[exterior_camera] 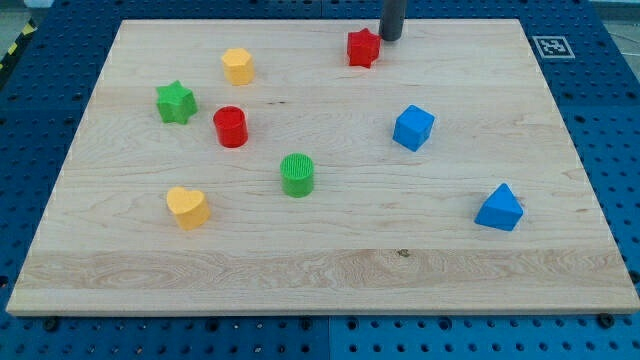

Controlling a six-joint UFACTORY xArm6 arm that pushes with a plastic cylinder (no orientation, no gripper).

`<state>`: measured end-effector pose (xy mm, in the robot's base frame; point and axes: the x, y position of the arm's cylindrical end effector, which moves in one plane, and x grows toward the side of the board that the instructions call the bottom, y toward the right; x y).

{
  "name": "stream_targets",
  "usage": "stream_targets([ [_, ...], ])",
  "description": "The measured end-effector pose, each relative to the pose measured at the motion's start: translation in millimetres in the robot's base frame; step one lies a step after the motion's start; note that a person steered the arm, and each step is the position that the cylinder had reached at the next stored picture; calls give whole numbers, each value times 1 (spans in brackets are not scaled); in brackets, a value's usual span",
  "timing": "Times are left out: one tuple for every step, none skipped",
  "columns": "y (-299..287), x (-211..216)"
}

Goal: Move red star towards left

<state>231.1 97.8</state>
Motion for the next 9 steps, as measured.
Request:
stream_targets([
  [0, 2],
  [-4, 3],
  [-10, 16],
  [-25, 22],
  [-52, 22],
  [-70, 12],
  [-83, 11],
  [-92, 24],
  [-93, 24],
])
